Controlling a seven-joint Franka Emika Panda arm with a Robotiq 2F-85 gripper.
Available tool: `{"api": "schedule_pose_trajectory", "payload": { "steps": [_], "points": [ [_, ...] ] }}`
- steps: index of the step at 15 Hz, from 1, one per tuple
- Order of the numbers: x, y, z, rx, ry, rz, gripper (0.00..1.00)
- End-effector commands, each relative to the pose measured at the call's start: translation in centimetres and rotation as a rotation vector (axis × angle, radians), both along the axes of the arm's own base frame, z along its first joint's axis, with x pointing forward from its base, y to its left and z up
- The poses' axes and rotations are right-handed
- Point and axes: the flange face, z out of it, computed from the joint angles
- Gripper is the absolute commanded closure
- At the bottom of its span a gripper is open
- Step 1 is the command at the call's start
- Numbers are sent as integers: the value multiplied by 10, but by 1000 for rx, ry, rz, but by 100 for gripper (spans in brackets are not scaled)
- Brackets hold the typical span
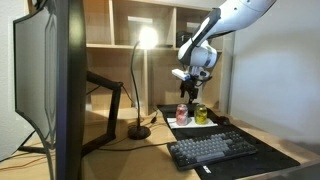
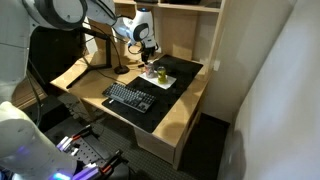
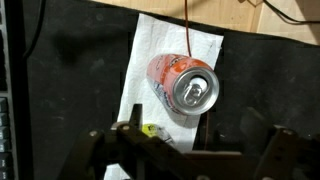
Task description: Move the pink can forward
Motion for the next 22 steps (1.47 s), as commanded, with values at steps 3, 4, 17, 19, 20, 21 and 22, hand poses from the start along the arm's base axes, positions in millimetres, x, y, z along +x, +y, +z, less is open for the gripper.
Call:
{"api": "schedule_pose_trajectory", "payload": {
  "steps": [3,4,17,19,20,21,22],
  "points": [
    [-9,-14,-29,9,62,-44,0],
    [-7,-16,-35,7,59,-69,0],
    [8,-13,-53,120,-28,-214,0],
    [11,-7,-58,143,-32,-215,0],
    [13,-5,-59,151,-40,-220,0],
    [15,-2,-60,156,-48,-220,0],
    [17,-1,-61,157,-60,-220,0]
  ]
}}
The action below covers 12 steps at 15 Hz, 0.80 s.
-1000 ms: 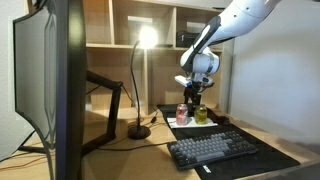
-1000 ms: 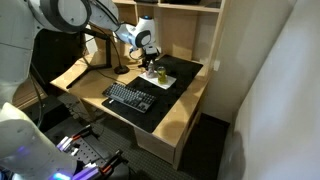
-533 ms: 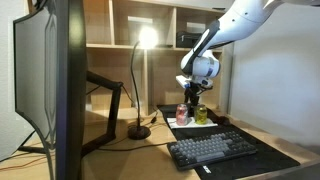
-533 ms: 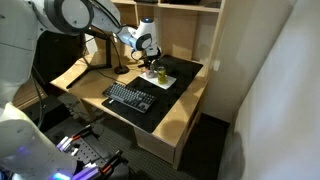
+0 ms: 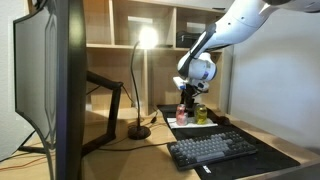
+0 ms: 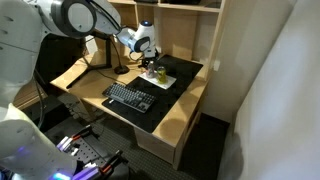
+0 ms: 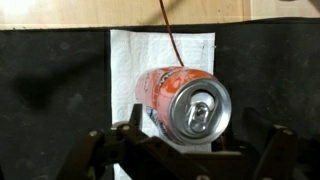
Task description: Move the pink can forward
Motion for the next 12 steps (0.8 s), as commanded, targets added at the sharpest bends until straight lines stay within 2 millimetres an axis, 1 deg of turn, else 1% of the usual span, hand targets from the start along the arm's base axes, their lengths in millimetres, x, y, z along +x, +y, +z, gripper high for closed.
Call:
{"api": "schedule_pose_trajectory", "payload": {
  "steps": [1,5,6,7,9,11,12],
  "points": [
    [11,3,-6,29,-39,-12,0],
    [13,6,-15,34,-26,6,0],
    [13,6,-16,33,-20,18,25],
    [13,5,-18,31,-18,22,28],
    [14,1,-19,30,-1,22,41],
    [14,-4,-14,32,13,32,55],
    [14,-6,-9,43,24,49,60]
  ]
}}
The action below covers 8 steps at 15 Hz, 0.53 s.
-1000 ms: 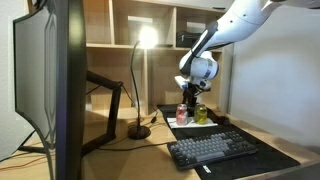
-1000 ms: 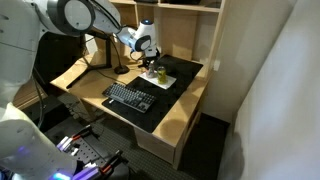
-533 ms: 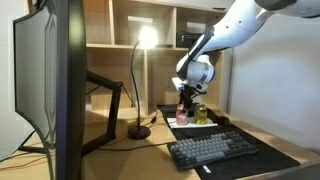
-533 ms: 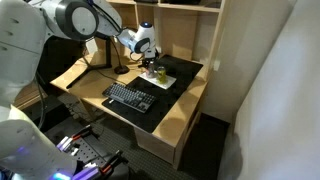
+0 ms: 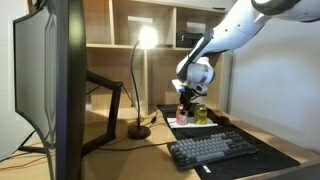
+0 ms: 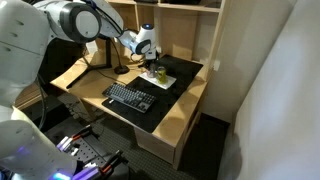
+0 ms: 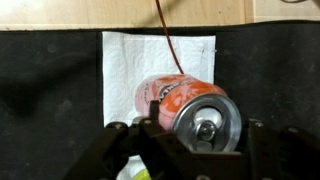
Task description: Move the pink can forward
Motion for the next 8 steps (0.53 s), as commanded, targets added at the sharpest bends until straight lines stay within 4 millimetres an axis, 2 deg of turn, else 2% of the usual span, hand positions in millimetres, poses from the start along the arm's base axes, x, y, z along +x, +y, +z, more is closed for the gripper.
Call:
{"api": "schedule_pose_trajectory", "payload": {
  "steps": [1,5,8],
  "points": [
    [5,-12,14,41,30,59,60],
    [5,-24,49,124,59,155,60],
    [-10,-18,73,145,76,279,60]
  ]
}}
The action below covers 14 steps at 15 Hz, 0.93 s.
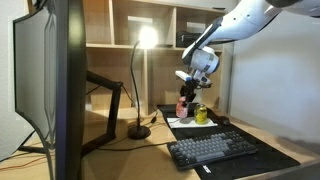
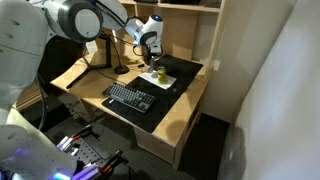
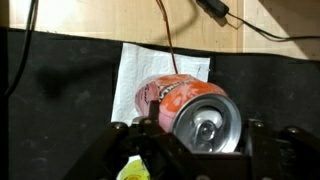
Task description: Move the pink can forward
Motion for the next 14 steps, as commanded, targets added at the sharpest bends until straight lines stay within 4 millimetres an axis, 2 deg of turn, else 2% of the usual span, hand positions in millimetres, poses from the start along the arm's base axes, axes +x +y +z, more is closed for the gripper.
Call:
{"api": "schedule_pose_trajectory", "payload": {
  "steps": [1,5,7,10,14],
  "points": [
    [-25,11,28,29,31,157,60],
    [-72,50,31,-12,49,386,60],
    [-96,62,23,-54,44,487,60],
    [-119,67,4,-113,40,517,60],
    [-128,61,-30,-211,-36,447,60]
  ]
}}
